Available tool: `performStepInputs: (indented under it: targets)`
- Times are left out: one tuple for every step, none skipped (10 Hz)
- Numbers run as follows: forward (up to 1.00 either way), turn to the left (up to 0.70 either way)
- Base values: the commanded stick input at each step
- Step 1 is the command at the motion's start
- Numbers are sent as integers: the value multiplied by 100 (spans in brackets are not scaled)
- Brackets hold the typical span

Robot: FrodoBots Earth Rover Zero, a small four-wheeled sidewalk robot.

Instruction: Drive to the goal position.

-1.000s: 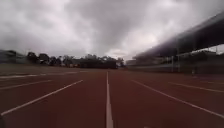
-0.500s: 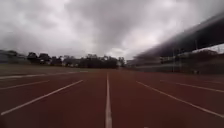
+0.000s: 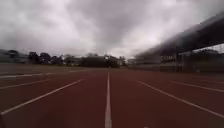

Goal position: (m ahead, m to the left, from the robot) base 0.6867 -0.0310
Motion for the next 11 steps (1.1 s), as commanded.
performStepInputs:
  targets:
    - [70, 0]
    - [70, 0]
    - [70, 0]
    - [70, 0]
    - [70, 0]
    - [70, 0]
    - [70, 0]
    - [70, 0]
    - [70, 0]
    - [70, 0]
    - [70, 0]
